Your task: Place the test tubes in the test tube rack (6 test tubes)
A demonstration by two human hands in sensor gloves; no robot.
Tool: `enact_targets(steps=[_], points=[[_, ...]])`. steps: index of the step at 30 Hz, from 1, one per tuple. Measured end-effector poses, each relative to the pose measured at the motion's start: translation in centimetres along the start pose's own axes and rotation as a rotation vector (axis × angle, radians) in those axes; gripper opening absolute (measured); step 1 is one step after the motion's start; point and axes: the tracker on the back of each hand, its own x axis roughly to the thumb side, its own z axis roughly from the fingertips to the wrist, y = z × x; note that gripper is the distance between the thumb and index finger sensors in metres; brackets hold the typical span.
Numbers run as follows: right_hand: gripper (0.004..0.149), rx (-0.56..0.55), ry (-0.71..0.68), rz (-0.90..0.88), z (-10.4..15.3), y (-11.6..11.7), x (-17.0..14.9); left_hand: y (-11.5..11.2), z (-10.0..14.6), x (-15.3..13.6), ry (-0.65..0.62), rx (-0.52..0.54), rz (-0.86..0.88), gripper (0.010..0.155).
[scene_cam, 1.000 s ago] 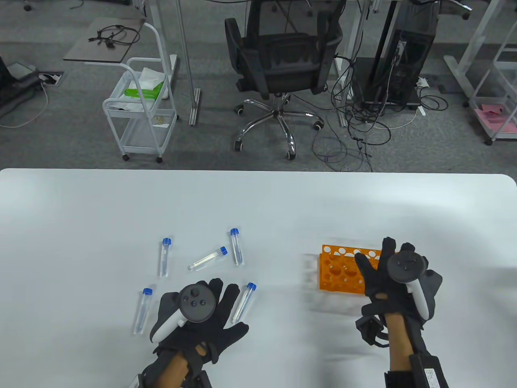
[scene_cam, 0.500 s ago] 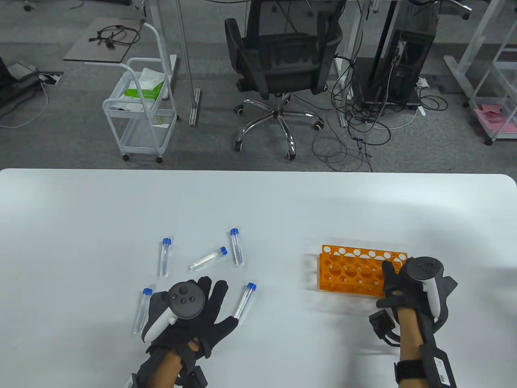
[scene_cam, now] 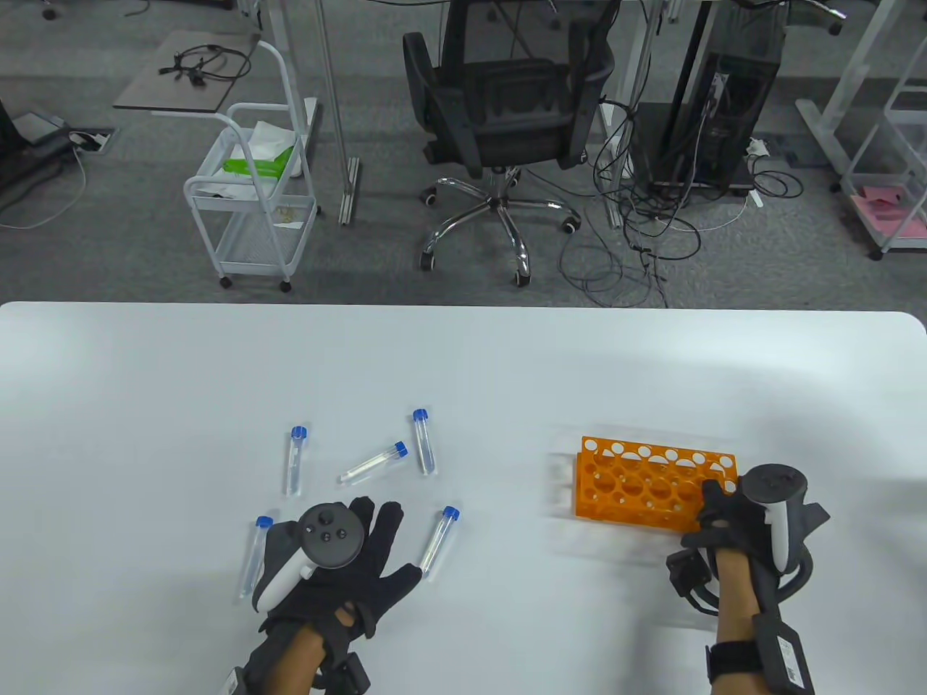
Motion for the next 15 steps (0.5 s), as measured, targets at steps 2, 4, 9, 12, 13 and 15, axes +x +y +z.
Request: enact_targets(steps=[2, 4, 9, 12, 13, 15], points=[[0.064, -0.002, 0.013, -0.025, -0.3, -0.2, -0.3, 0.0, 0.0, 0.0, 0.001, 0.005, -0.008, 0.080], [0.062, 0.022, 0.015, -0.079, -0.6, -0.5, -0.6, 0.0, 0.0, 0.1, -0.002, 0.002, -0.006, 0.080], [0.059, 0.164, 0.019, -0.243, -0.5, -1.0, -0.7, 0.0, -0.1, 0.0, -0.006, 0.004, -0.003, 0.080], [0.058, 0.222, 0.009, -0.331, -0.4, -1.2, -0.9, 0.0, 0.0, -0.1, -0.007, 0.003, 0.003, 0.080], [0.058, 0.249, 0.006, -0.368, -0.4, -1.3, -0.9, 0.0, 0.0, -0.1, -0.008, 0.002, 0.007, 0.080], [0.058, 0.291, 0.001, -0.426, -0.5, -1.5, -1.2, 0.0, 0.0, -0.1, -0.013, 0.000, 0.015, 0.079]])
